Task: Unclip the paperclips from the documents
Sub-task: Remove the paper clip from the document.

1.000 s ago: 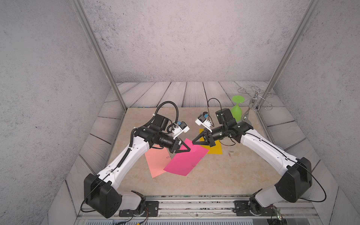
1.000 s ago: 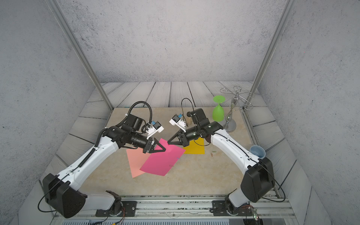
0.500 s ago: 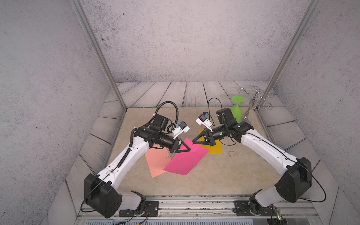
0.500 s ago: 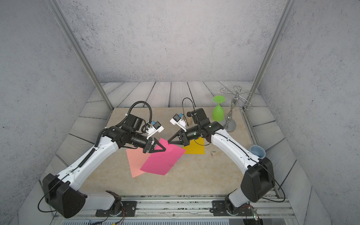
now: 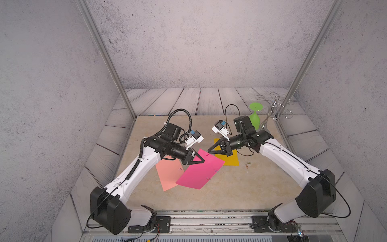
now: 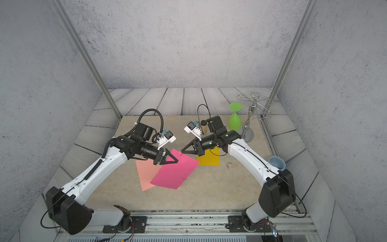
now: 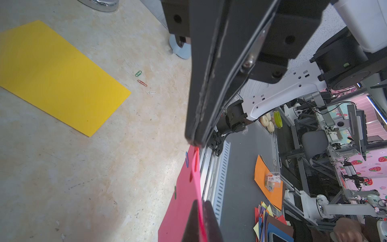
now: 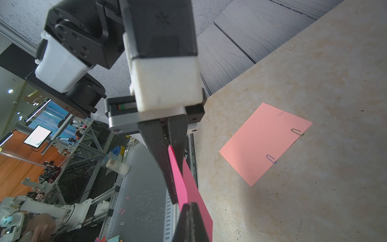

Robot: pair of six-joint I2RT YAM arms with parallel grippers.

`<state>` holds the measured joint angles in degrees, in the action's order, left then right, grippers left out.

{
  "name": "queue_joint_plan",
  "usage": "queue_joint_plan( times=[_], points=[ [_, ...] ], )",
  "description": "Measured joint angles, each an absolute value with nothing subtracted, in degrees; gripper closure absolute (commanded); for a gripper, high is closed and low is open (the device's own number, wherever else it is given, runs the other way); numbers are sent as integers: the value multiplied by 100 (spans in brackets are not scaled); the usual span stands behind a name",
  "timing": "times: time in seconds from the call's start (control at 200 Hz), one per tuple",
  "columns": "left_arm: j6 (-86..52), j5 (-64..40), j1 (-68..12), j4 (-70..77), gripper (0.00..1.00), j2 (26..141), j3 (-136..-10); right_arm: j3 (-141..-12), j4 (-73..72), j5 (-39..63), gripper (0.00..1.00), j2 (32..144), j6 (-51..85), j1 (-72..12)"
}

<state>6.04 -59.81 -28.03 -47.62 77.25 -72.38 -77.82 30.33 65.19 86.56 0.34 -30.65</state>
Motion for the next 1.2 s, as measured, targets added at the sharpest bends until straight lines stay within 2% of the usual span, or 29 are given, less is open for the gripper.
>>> queue_joint_plan(
  times=[0.941,1.201],
  points=[
    [607,-5975,-2803,-4783,100,7728,-7175,-7749,2991,6539,100,8646,113,-2899],
    [604,-5918,-2803,-4783,100,7728,-7166,-7229,2506,6213,100,8300,694,-2213]
  ],
)
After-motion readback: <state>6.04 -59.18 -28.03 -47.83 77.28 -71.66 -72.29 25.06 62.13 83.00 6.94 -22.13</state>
